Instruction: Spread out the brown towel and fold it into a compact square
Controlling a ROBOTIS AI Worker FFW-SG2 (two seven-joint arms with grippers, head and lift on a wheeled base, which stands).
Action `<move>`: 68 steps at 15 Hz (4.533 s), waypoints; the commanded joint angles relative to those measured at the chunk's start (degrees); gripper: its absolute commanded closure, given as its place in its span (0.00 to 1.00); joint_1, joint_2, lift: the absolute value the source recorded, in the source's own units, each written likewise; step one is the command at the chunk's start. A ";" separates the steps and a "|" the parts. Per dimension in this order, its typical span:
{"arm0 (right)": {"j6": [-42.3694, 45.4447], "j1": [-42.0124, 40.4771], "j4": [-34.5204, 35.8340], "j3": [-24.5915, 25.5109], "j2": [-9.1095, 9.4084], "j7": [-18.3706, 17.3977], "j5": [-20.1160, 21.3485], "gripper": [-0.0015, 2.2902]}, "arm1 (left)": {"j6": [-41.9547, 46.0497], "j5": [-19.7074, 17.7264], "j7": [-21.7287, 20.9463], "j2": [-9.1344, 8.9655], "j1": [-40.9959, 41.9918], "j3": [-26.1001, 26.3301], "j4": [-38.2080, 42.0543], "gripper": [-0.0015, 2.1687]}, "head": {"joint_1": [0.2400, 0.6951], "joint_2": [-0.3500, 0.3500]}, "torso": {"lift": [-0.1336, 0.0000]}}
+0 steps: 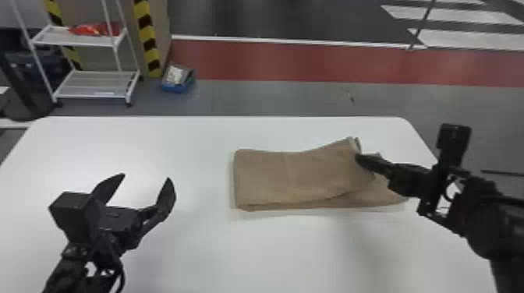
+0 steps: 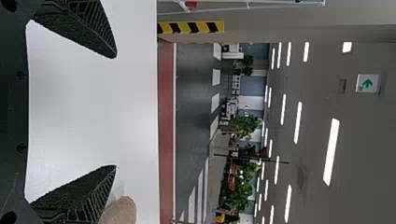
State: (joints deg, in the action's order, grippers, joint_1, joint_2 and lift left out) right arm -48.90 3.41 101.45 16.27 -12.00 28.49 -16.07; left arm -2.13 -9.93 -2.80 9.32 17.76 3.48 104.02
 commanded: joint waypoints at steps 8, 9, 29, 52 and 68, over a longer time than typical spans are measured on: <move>-5.38 2.22 -3.98 2.98 -4.09 4.30 3.76 0.58 | -0.64 0.08 0.16 0.09 -0.80 0.82 -0.39 0.01 | 1.00 0.29 | 0.11; -5.73 2.57 -3.89 3.07 -4.17 4.65 4.12 0.58 | -0.64 0.17 0.16 0.09 -0.80 0.91 -0.39 0.01 | 1.00 0.28 | 0.11; 4.29 -1.38 -2.84 10.98 -3.30 7.46 9.65 0.00 | 0.76 0.52 0.25 -0.09 -1.77 1.61 -1.80 0.01 | 1.00 0.16 | 0.11; 19.93 -5.34 -10.22 -16.01 8.83 6.67 16.07 0.79 | 9.20 -0.01 0.69 -0.09 -2.65 1.61 -0.66 0.01 | 1.00 0.54 | 0.11; 17.65 -10.44 4.11 2.80 4.79 7.11 0.34 0.02 | 7.09 0.78 0.42 0.09 -4.84 4.51 -1.98 0.02 | 1.00 0.52 | 0.11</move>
State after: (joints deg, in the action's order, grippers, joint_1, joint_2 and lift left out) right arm -30.34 -7.30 106.71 14.96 -4.82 34.85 -12.43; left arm 5.55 -9.56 -2.29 9.32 13.20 7.06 102.15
